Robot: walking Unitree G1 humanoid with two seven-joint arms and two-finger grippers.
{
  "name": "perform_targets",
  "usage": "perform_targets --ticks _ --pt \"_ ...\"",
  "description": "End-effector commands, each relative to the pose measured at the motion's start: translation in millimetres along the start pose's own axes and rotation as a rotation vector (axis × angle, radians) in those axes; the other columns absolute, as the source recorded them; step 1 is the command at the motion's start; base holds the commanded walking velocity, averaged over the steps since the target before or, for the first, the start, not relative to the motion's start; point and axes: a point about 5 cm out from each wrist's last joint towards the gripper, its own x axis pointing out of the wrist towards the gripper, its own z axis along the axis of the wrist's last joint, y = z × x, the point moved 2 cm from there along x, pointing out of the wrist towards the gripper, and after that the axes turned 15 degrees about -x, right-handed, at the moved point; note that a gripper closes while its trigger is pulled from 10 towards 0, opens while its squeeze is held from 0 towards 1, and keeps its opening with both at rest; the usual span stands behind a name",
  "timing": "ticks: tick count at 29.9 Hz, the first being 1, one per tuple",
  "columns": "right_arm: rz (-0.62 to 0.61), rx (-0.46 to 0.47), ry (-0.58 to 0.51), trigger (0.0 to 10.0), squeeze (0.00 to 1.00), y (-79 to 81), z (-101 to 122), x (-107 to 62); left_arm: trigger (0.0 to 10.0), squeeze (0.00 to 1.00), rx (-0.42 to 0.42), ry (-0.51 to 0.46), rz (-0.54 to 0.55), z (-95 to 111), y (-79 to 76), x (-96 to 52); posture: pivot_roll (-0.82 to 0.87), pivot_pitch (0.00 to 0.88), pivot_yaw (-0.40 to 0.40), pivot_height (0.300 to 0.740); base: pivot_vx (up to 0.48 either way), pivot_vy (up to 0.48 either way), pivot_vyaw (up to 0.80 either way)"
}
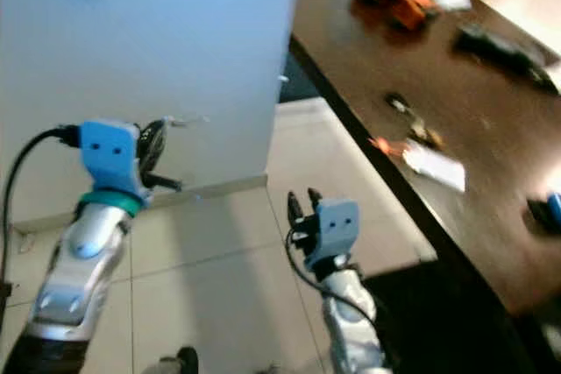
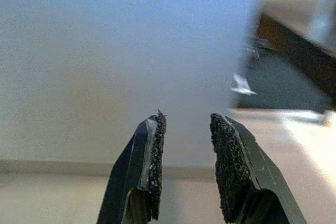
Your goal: Hang keys on a hook
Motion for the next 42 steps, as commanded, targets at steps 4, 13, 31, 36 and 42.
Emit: perform_targets --ticks 4,13,31,36,42 --pt "-0.031 0.01 0.056 10.0 0.0 -7.7 -13 -9.3 10.0 0.0 -0.019 0.01 -0.026 -3 -11.0 2.0 -0.14 0.093 -0.008 0.74 0.48 0.0 0.18" --pt "-0.025 0.003 0.056 10.0 0.0 -6.6 -14 -9.3 10.0 0.0 -0.025 -0.004 -0.029 0 -13.8 4.6 -0.14 0.093 -0.008 0.74 0.48 0.0 0.0" --pt "-0.007 0.017 0.067 10.0 0.0 -3.9 -19 -11.8 10.0 0.0 -0.069 -0.283 -0.065 67 -27.9 19.0 -0.14 0.095 -0.016 0.74 0.466 0.0 0.0" --pt "-0.001 0.017 0.076 10.0 0.0 -3.0 -21 -12.5 10.0 0.0 -0.001 -0.363 -0.092 83 -28.7 15.9 -0.13 0.096 -0.018 0.74 0.135 0.0 0.0" --pt "0.009 0.016 0.094 10.0 0.0 -1.8 -27 -14.3 10.0 0.0 0.033 -0.447 -0.089 102 -29.4 13.4 -0.13 0.096 -0.021 0.74 0.0 0.0 0.0"
